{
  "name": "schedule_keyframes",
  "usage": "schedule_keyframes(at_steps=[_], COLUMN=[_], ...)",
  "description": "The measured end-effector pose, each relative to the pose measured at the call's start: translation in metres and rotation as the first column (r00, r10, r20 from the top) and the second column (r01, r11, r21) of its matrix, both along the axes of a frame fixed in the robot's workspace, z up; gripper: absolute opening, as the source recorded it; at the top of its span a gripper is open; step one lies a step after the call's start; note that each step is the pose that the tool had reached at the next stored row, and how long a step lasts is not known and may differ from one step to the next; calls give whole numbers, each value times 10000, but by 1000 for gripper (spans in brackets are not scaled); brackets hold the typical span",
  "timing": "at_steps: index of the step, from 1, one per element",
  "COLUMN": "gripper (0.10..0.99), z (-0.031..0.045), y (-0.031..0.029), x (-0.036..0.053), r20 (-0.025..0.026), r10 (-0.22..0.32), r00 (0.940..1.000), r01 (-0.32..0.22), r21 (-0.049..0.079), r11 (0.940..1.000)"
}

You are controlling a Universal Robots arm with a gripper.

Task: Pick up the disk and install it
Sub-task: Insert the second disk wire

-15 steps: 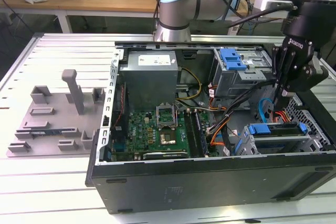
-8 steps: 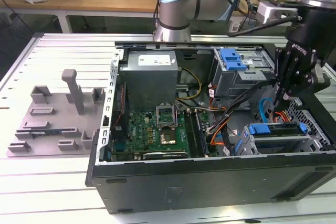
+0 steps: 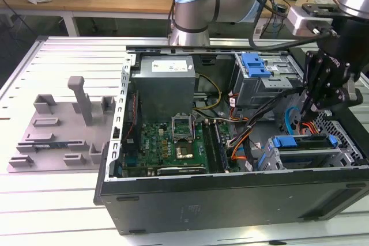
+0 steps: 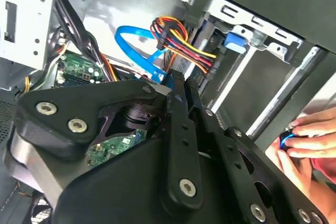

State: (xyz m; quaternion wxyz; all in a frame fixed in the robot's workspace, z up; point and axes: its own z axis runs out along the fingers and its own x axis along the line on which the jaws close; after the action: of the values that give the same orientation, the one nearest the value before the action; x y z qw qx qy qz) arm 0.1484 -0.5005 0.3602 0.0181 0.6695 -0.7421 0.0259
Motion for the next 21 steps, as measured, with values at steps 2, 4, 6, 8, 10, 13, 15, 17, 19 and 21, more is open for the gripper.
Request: schedule_keyframes(at_steps=[2, 4, 6, 8, 10, 13, 15, 17, 19, 21], gripper=[161, 161, 161, 161, 161, 161, 161, 161, 161, 161], z=[-3, -5, -7, -10, -14, -24, -38, -46, -48, -48], y=[-95, -132, -168, -207, -250, -289, -293, -294, -297, -297], x=[-6, -7, -9, -16, -31, -38, -39, -39, -39, -39], r20=[22, 43, 58, 62, 64, 65, 65, 65, 65, 65], r10=[51, 81, 114, 156, 280, 442, 441, 439, 439, 439], r00=[10000, 10000, 9999, 9999, 9996, 9990, 9990, 9990, 9990, 9990], r01=[-52, -82, -116, -159, -283, -445, -444, -442, -442, -442], r21=[152, 275, 387, 472, 516, 545, 542, 542, 545, 549], r11=[9999, 9996, 9992, 9988, 9983, 9975, 9975, 9976, 9975, 9975])
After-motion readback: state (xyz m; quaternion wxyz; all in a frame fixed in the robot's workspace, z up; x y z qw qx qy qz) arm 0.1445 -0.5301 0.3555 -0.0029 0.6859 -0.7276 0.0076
